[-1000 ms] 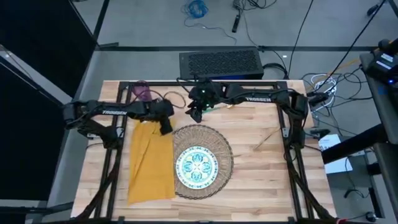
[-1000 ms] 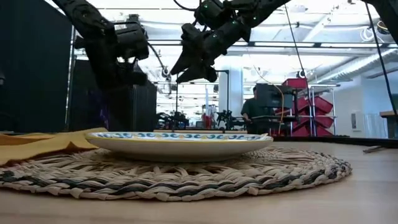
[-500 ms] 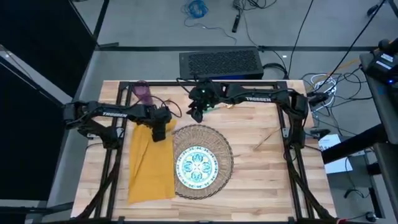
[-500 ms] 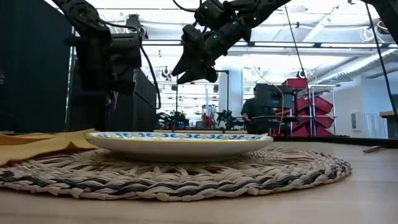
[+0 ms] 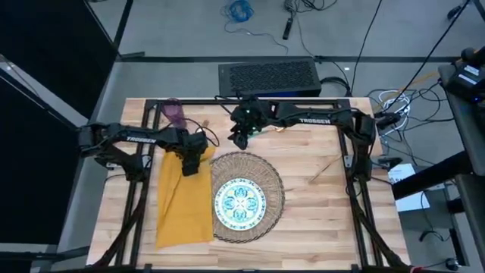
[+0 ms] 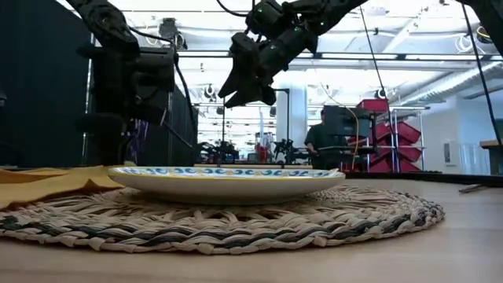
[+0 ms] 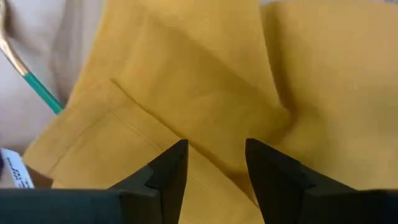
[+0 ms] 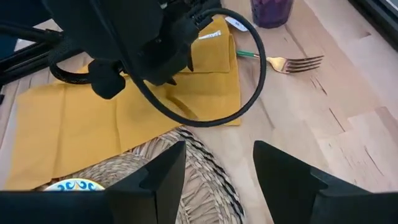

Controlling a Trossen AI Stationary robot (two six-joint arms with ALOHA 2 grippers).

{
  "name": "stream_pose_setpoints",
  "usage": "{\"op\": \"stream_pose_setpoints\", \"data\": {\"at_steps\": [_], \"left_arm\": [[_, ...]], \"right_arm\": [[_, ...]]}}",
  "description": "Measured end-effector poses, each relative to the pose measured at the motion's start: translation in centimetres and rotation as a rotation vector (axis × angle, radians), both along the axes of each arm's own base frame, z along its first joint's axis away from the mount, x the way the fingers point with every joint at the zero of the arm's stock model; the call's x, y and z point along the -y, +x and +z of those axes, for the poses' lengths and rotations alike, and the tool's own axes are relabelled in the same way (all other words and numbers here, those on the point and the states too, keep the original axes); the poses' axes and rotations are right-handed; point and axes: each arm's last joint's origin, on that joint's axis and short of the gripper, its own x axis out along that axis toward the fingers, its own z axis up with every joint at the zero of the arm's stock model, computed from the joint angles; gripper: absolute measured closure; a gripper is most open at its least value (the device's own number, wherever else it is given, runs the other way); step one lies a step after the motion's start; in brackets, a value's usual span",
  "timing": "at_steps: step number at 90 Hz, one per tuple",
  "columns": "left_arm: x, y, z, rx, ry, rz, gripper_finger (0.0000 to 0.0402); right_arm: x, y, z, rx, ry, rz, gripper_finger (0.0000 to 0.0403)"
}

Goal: Set table place
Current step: Fold the yellow table napkin

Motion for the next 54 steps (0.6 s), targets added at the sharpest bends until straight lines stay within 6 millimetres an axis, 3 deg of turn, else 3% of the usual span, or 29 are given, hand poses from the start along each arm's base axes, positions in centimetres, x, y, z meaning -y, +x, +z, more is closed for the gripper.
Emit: {"op": "stream_pose_setpoints", "data": {"at_steps": [54], "left_arm": [[0.0,0.1,-0.9,-0.074,0.047,0.014,0.0254]], "right_arm": [[-0.1,-0.2,-0.2,-0.033,0.010,0.002,0.0227]]}}
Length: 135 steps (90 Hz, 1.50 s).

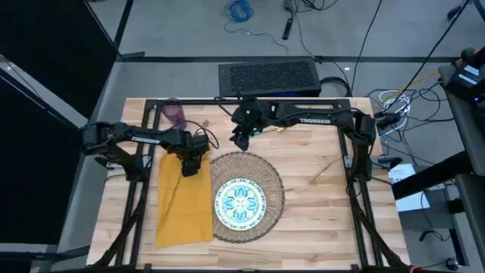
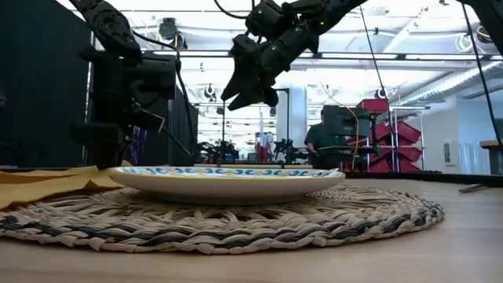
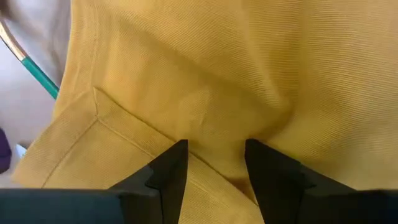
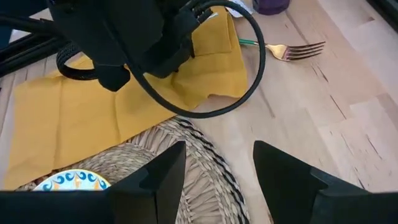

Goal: Set table place
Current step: Fold the yellow table napkin

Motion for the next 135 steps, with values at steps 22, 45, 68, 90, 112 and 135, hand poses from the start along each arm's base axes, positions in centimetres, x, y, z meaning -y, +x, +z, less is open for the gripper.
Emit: {"op": "stream_pose_setpoints", "data": {"at_steps": [22,45,68,90,112,135], "left_arm": [[-0.2,-0.4,0.8,0.007,0.116,0.043,0.0254],[-0.6,-0.5,0.9,-0.011,0.201,0.083,0.0254],[0.4,-0.1,0.8,0.037,0.009,-0.012,0.0254],[0.3,0.0,0.6,0.027,0.024,-0.017,0.0254],[-0.1,0.8,-1.0,-0.050,0.094,-0.052,0.0254],[-1.8,1.3,-0.6,-0.020,0.191,0.004,0.0254]], "right_arm": [[0.0,-0.1,-0.1,-0.014,-0.004,0.008,0.0227],[0.0,-0.1,-0.1,-0.015,-0.009,0.012,0.0227],[0.0,-0.1,-0.1,-0.015,-0.009,0.012,0.0227],[0.0,-0.1,-0.1,-0.015,-0.009,0.012,0.0227],[0.0,-0.1,0.0,-0.006,-0.012,0.011,0.0227],[0.1,0.0,0.0,0.007,-0.016,0.011,0.0227]]}}
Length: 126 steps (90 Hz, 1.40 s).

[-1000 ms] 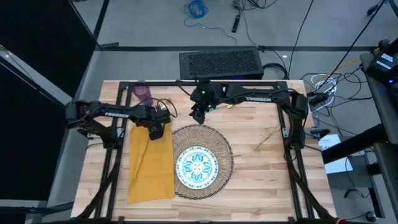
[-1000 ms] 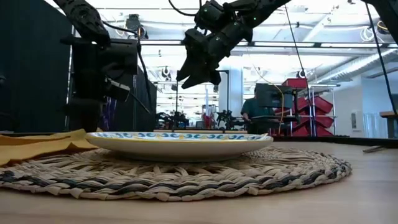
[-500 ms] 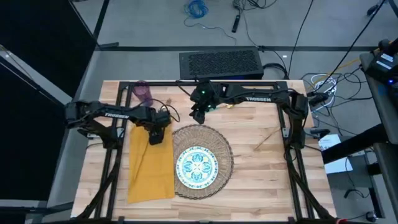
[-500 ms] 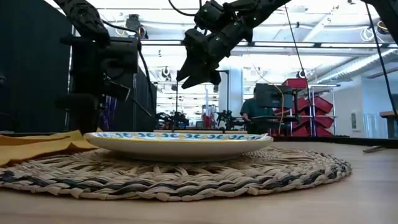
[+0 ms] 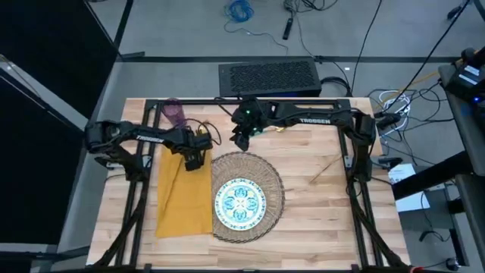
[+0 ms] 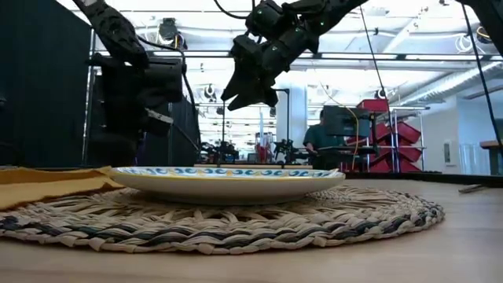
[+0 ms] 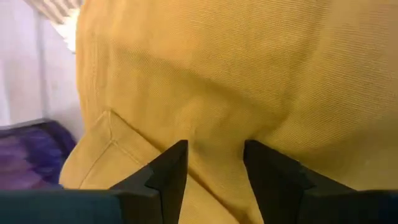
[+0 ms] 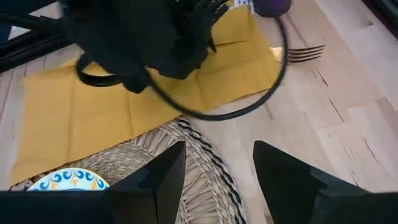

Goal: Set table place
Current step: Fold the yellow table napkin

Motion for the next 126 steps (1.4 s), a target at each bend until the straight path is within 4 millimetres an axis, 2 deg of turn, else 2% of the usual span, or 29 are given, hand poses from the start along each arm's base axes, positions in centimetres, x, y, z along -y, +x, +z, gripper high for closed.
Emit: {"op": "stream_pose_setpoints", "data": {"at_steps": [11,20,32,49,68,92,106,113,120,126], "left_arm": [[-0.3,0.3,0.8,0.011,0.007,0.018,0.0254],[0.0,-0.4,1.3,-0.036,-0.010,0.028,0.0254],[0.4,-1.6,1.2,-0.132,-0.040,0.053,0.0254],[0.6,-1.6,1.2,-0.133,-0.048,0.047,0.0254],[0.3,-1.8,1.3,-0.163,0.067,0.095,0.0254],[0.3,-1.9,2.0,-0.201,0.098,0.116,0.0254],[1.3,-3.4,4.8,-0.164,0.072,0.089,0.0254],[2.0,-4.7,7.2,-0.006,0.091,0.091,0.0254],[2.7,-6.7,10.2,0.222,0.105,0.105,0.0254],[3.2,-8.5,12.0,0.384,0.106,0.140,0.0254]], "right_arm": [[0.0,0.0,0.0,0.000,0.000,0.000,0.0227],[0.0,0.0,0.0,-0.001,0.000,0.000,0.0227],[0.0,0.0,0.0,-0.001,-0.005,0.005,0.0227],[0.0,0.0,0.0,-0.001,-0.008,0.008,0.0227],[0.0,0.0,0.0,-0.006,-0.009,0.011,0.0227],[0.0,-0.2,-0.2,-0.023,-0.006,0.013,0.0227],[0.1,-0.8,0.5,-0.033,-0.012,0.014,0.0227],[0.0,-1.1,1.1,-0.022,-0.021,0.018,0.0227],[0.0,-1.2,1.7,-0.004,-0.033,0.021,0.0227],[0.0,-1.3,2.0,0.010,-0.042,0.025,0.0227]]}}
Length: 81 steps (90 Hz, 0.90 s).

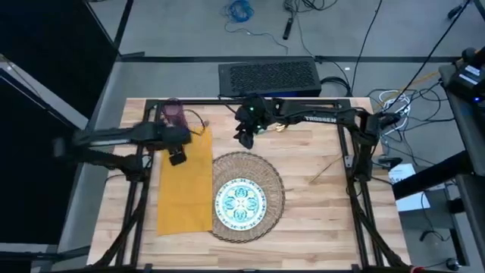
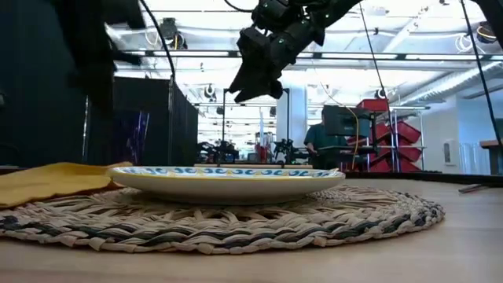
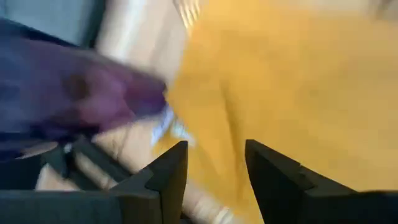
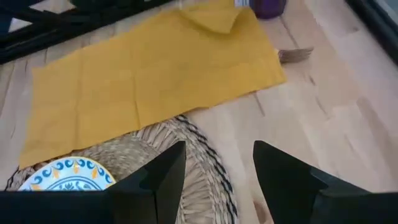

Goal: Set table place
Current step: Fold the yellow table napkin

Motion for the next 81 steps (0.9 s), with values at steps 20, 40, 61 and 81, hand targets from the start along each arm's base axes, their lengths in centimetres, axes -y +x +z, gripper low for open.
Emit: {"op": "stream_pose_setpoints", "data": {"at_steps": [20,40,61,81], "left_arm": [[1.2,-2.9,1.0,0.226,-0.112,0.039,0.0254],[1.0,-0.9,-1.3,0.195,-0.269,0.052,0.0254],[1.1,1.1,-2.6,0.336,-0.408,0.238,0.0254],[0.8,0.8,-7.3,0.203,-0.411,0.402,0.0254]], "right_arm": [[0.3,-0.2,0.3,0.011,-0.007,-0.005,0.0227],[0.0,-0.1,0.3,0.011,0.007,-0.011,0.0227],[-0.4,0.0,0.3,0.009,0.004,0.004,0.0227],[-0.4,0.0,0.3,0.010,-0.029,0.032,0.0227]]}}
